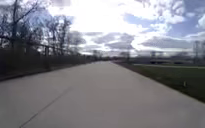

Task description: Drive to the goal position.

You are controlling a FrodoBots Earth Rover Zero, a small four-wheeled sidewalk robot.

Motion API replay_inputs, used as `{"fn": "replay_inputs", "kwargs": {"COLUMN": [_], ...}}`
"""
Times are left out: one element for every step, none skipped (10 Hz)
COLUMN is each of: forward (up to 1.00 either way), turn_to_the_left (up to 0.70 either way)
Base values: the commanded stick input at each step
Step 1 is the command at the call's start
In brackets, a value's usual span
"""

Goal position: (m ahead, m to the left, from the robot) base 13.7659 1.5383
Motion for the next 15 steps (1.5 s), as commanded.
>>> {"fn": "replay_inputs", "kwargs": {"forward": [1.00,1.00,1.00,1.00,1.00,1.00,1.00,1.00,1.00,1.00,1.00,1.00,1.00,1.00,1.00], "turn_to_the_left": [0.00,0.00,0.00,0.00,0.00,0.00,0.00,0.00,0.00,0.00,0.00,0.00,0.00,0.00,0.00]}}
